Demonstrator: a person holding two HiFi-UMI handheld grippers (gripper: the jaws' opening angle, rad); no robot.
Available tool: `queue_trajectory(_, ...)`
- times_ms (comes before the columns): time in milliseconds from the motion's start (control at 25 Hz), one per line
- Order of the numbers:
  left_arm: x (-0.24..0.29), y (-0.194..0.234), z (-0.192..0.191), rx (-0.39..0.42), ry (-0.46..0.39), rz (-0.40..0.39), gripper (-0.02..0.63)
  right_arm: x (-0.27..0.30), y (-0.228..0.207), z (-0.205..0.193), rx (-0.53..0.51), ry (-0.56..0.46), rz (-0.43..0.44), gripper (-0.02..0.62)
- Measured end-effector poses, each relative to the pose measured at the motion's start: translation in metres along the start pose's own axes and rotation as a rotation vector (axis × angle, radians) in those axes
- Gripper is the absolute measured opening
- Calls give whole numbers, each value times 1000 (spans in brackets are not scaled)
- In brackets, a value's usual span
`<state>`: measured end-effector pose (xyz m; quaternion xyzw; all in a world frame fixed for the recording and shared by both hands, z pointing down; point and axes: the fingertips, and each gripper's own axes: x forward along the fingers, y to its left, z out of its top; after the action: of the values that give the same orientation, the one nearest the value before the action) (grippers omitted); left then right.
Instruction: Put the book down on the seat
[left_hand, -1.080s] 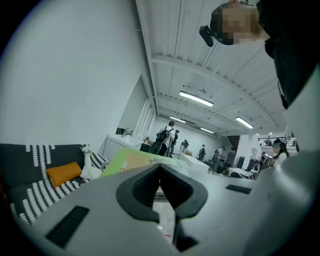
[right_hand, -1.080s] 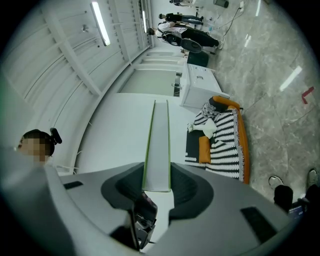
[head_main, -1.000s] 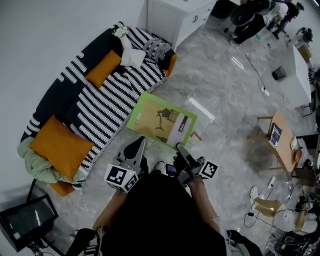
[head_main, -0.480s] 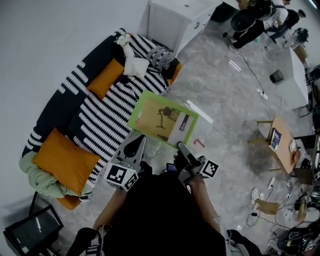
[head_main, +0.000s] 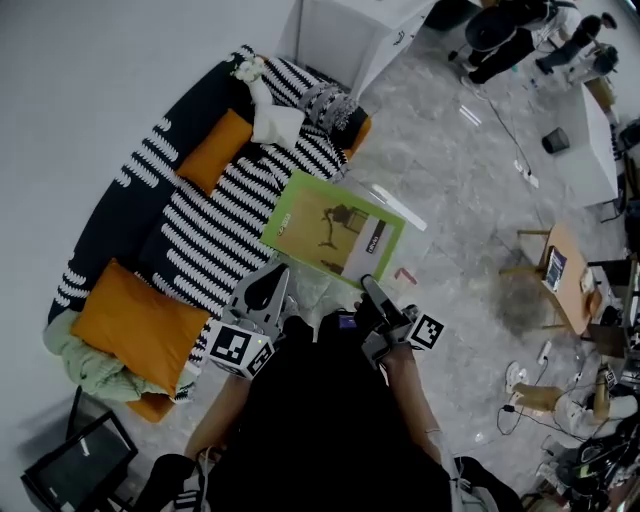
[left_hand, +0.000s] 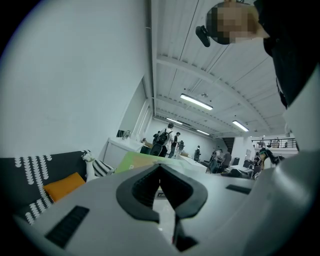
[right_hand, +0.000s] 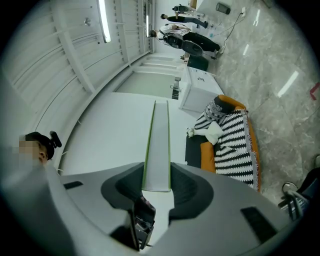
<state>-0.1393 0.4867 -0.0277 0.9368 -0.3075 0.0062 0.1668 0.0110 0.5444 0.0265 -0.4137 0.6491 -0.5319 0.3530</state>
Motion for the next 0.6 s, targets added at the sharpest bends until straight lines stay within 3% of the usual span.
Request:
queue_trajectory(360, 39, 29, 2, -26, 33, 5, 12, 34, -13, 28, 20, 5, -33, 156)
queue_trajectory(600, 45, 34, 4, 0, 25, 39, 12, 43, -20, 37, 20, 19, 2, 156)
